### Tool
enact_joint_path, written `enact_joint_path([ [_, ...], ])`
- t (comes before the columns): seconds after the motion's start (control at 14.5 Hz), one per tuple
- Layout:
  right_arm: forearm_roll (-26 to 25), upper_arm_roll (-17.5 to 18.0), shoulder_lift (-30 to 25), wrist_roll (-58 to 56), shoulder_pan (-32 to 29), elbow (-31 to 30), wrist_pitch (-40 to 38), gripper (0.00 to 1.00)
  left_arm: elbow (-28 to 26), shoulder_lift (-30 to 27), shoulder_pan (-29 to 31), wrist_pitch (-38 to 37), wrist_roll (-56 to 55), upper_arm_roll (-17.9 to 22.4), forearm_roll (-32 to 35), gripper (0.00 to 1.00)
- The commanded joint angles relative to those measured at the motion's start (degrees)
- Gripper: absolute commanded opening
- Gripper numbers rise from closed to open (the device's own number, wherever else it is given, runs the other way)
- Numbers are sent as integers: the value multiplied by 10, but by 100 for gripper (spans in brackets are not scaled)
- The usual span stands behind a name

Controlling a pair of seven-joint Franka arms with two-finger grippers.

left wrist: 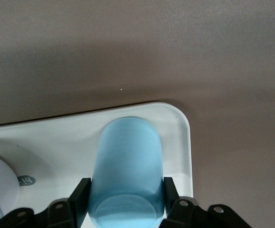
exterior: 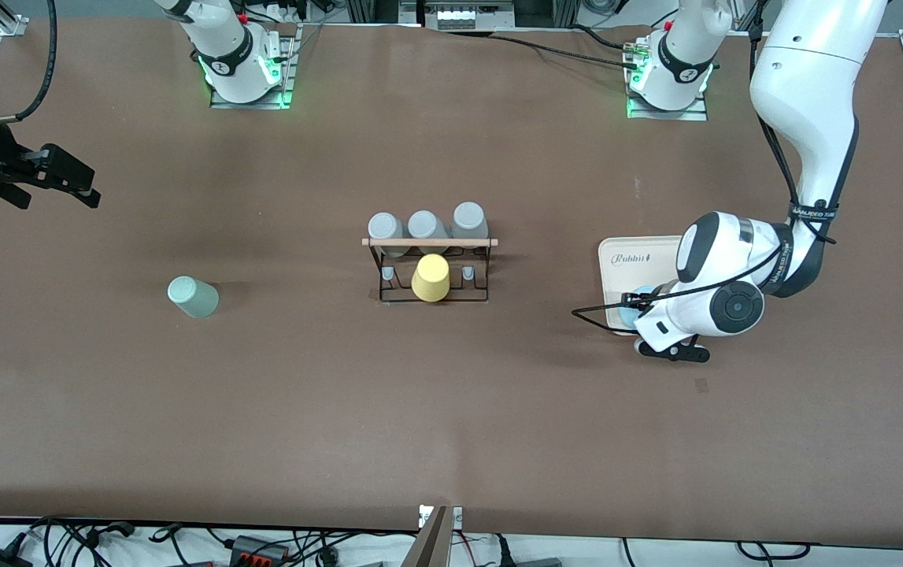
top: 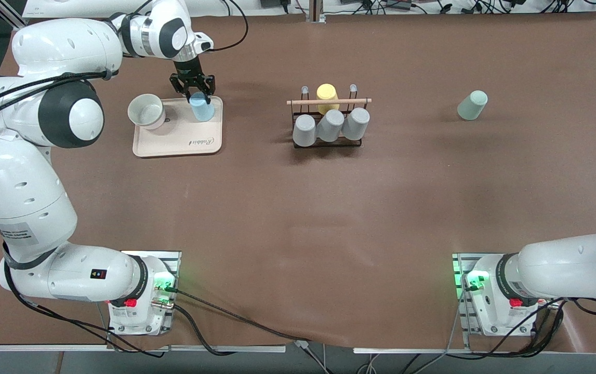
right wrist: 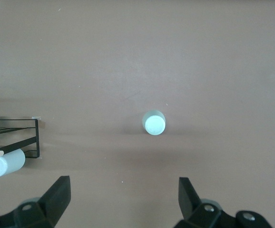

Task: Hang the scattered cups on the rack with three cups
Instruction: 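Carry the light blue cup with the left gripper to the rack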

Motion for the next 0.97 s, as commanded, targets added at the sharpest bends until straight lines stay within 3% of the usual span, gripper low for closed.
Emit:
enact_joint_path([
  [0.0, 7, 2, 3, -2, -5, 12, -9, 100, 0, -24, 4, 0, 1, 0, 0, 7],
  [0.07, 7, 2, 4, 0, -5, 12, -9, 100, 8, -34, 4, -12, 2, -1, 0, 2],
  [0.21, 7, 2, 3, -2, -5, 12, -9, 100, 38, -47, -5, -58, -7, -2, -7, 1],
  [0.35, 7, 2, 3, -2, -5, 13, -9, 100, 100, -41, -10, -142, -21, -5, -89, 1],
  [0.55, 7, 2, 3, -2, -5, 13, -9, 100, 145, -40, -41, -152, -64, -5, -130, 1],
  [0.69, 7, 2, 3, -2, -5, 13, -9, 100, 158, -35, -65, -150, -163, -13, -132, 1],
  [0.9, 7, 2, 4, -4, -5, 12, -6, 100, 229, 5, -117, -148, -296, -18, -140, 1],
])
